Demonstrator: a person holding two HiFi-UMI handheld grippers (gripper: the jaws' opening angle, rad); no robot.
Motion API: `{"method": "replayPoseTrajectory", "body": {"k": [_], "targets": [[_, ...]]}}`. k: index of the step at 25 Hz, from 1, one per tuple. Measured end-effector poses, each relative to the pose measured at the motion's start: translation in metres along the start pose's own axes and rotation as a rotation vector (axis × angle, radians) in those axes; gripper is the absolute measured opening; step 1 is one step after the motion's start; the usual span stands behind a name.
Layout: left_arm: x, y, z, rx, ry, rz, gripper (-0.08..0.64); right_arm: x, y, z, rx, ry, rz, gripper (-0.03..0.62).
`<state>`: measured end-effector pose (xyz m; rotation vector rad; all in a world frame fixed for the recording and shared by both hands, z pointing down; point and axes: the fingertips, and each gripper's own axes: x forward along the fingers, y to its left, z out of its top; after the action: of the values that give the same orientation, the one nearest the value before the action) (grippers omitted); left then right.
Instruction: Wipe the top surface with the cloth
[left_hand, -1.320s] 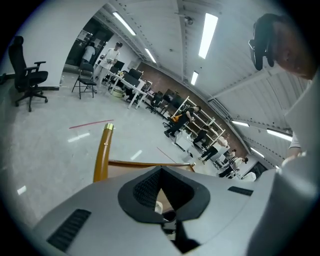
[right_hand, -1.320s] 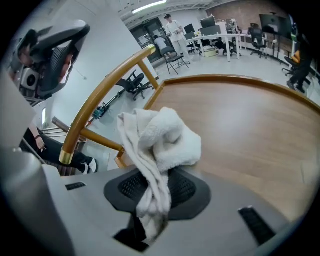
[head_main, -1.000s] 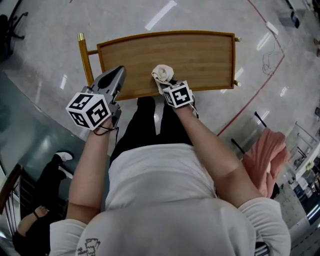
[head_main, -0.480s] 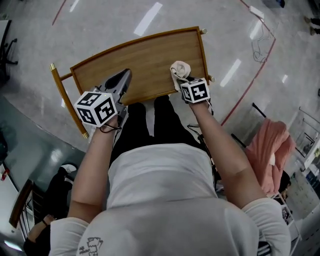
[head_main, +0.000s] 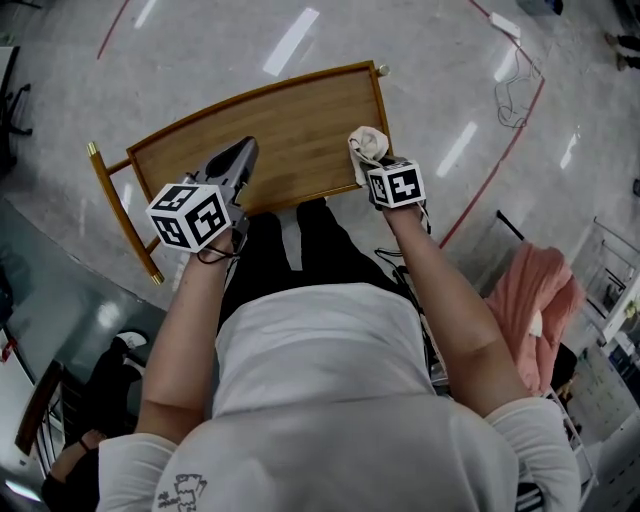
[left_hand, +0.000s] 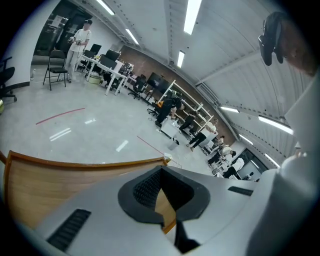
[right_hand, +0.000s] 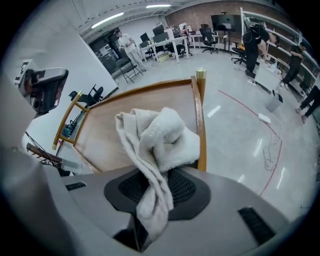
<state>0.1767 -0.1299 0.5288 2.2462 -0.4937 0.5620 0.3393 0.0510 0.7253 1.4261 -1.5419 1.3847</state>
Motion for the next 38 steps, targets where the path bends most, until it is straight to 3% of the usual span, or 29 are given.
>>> {"method": "replayPoseTrajectory", "body": {"k": [11, 15, 38], "targets": [[-0.051, 0.043, -0.012, -0.082, -0.077, 0.094, 0.006, 0.012, -0.015, 0.045, 0.005, 0.045, -0.074, 0.11], [-0.082, 0.071, -0.018, -0.117, -0.093, 0.131, 0.006, 0.021, 0.006, 0.065, -0.036, 0.058, -0.085, 0.11], [-0.267, 0.185, -0.055, -0.221, -0.158, 0.211, 0.006, 0.148, 0.365, 0.093, -0.32, 0.13, 0.178, 0.11]]}}
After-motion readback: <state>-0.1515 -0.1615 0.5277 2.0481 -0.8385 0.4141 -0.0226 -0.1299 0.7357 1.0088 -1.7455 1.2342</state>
